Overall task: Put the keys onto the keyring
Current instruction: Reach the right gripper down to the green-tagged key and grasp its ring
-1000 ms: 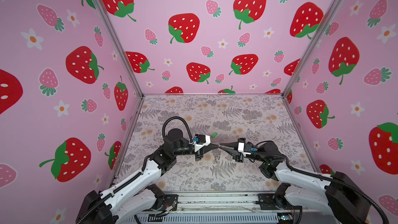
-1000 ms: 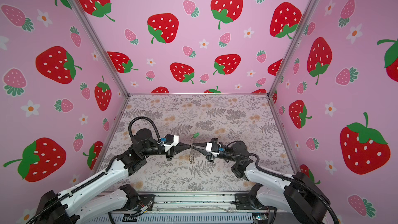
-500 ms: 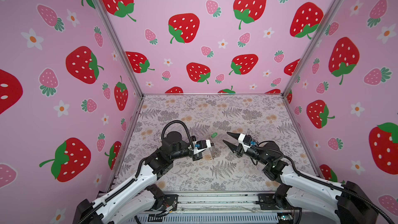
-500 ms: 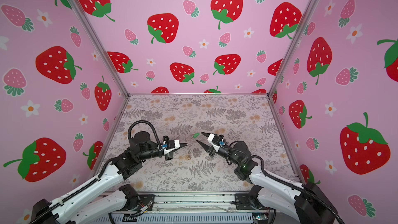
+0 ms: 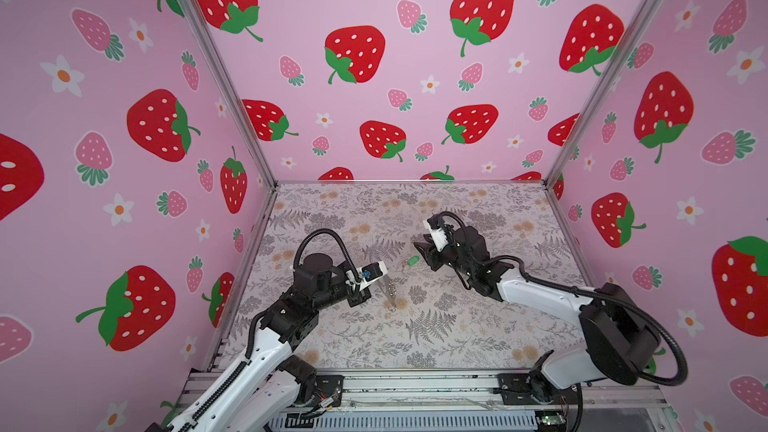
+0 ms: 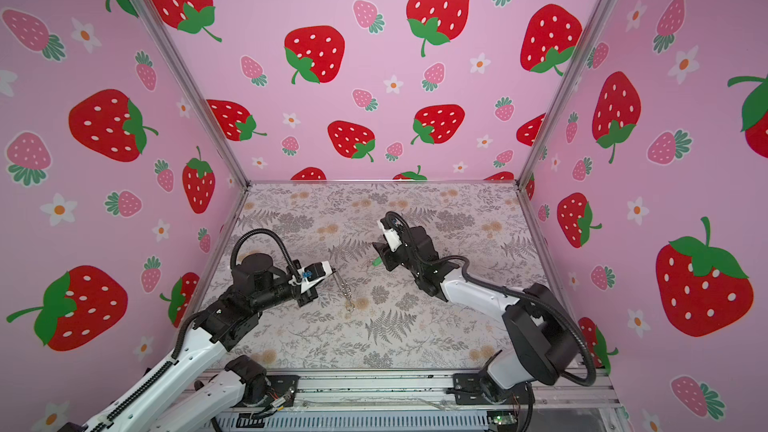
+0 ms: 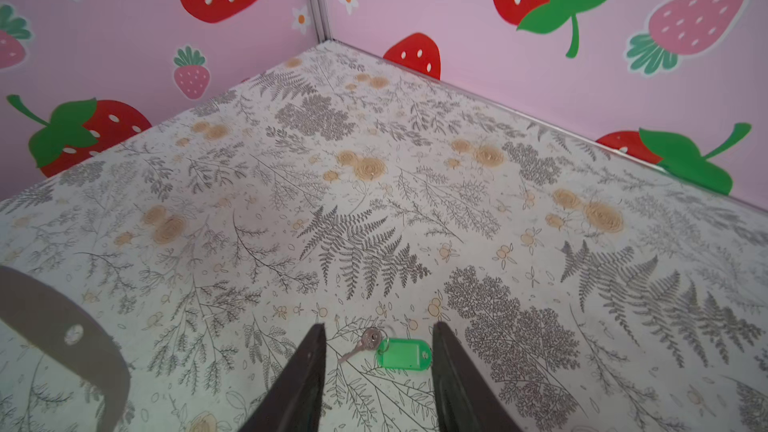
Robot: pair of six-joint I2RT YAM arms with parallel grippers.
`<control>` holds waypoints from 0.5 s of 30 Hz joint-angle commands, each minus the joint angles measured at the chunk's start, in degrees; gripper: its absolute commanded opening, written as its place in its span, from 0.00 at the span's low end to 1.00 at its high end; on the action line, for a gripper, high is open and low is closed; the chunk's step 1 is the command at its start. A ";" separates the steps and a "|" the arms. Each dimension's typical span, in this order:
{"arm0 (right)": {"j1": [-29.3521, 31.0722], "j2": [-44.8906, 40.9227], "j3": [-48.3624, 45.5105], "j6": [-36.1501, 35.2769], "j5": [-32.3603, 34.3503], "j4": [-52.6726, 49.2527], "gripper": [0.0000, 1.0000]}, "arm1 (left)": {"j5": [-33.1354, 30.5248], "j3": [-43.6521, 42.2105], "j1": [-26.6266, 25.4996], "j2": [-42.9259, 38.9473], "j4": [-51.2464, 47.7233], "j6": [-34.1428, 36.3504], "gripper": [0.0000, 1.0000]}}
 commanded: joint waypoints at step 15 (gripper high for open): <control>-1.80 21.68 15.34 -8.60 -8.98 -15.22 0.31 | 6.19 -1.14 6.74 0.34 0.68 -5.68 0.00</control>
